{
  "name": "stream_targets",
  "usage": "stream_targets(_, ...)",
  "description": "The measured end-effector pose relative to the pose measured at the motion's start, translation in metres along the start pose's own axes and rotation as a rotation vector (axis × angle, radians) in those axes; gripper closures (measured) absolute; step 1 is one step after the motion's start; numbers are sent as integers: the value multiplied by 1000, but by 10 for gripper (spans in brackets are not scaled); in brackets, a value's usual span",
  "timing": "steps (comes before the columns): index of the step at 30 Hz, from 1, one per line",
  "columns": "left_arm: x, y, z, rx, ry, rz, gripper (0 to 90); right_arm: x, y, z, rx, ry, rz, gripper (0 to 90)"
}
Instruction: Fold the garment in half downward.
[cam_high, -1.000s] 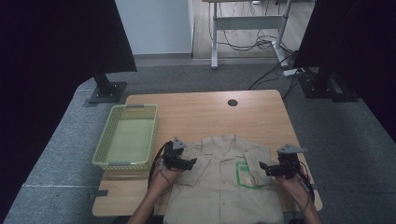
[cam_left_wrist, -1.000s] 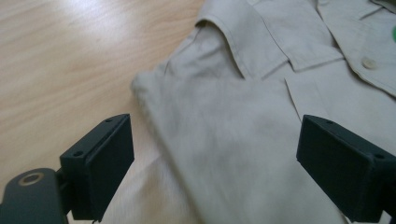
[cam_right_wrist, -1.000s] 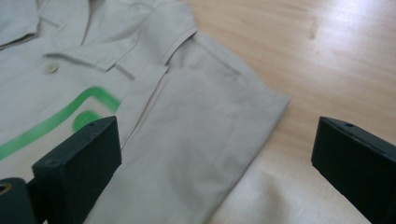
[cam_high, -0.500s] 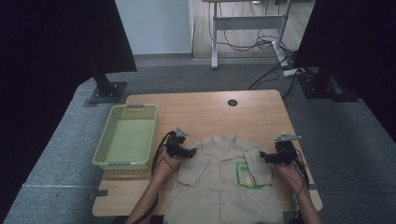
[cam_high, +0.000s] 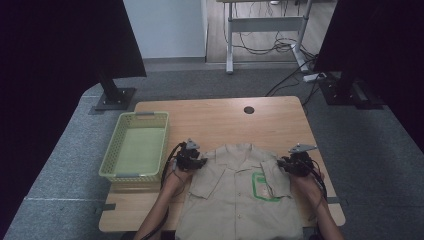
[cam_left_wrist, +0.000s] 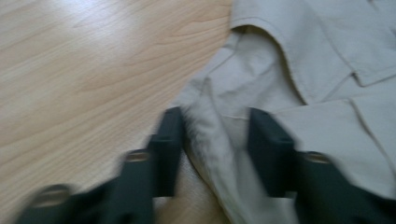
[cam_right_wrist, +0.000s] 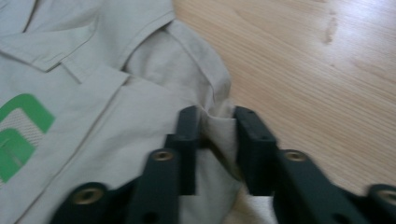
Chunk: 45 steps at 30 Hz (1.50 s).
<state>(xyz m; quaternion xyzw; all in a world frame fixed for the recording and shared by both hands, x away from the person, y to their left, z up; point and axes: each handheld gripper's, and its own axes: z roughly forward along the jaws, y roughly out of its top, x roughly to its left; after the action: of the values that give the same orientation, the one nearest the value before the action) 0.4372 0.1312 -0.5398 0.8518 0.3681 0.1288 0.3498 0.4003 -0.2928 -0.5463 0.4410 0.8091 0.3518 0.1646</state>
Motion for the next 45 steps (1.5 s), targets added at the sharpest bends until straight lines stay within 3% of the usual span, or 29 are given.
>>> stream_targets(3, 2, 0, -1, 5, -26, -19, 767, 7, 2, -1, 18, -16, -40, 806)
stream_targets(6, 2, -1, -1, -2, -40, -30, 851, 10, 6, -1, 46, -25, -62, 837)
stream_targets(12, 2, 5, -2, -12, -25, -29, 871, 6, 9, -2, 44, -16, -14, 846)
stream_targets(17, 5, 17, -6, -35, 3, -15, 874, 5, 16, -5, 31, -40, -12, 859)
stream_targets(23, 13, 41, -11, -85, 40, -5, 876, 2, 39, -12, -2, -81, -18, 866)
stream_targets(26, 18, 59, -20, -138, 65, -9, 879, 0, 55, -18, -34, -105, -31, 868)
stream_targets(29, 20, 84, -39, -208, 96, 14, 880, 0, 78, -32, -96, -140, -50, 871)
stream_targets(30, 20, 84, -39, -208, 96, 14, 880, 0, 78, -32, -96, -140, -50, 871)
stream_targets(31, 19, 99, -54, -254, 115, 34, 880, 1, 87, -38, -122, -156, -62, 872)
stream_targets(35, 12, 122, -105, -418, 126, 53, 880, 10, 127, -81, -274, -238, -139, 871)
stream_targets(37, 5, 120, -123, -465, 140, 72, 880, 18, 134, -105, -355, -261, -165, 871)
stream_targets(40, -4, 97, -128, -478, 148, 82, 879, 27, 120, -120, -426, -235, -146, 871)
stream_targets(42, -6, 76, -122, -462, 135, 72, 879, 32, 100, -118, -437, -202, -127, 870)
stream_targets(45, -11, 46, -109, -422, 114, 52, 879, 36, 65, -108, -412, -149, -84, 871)
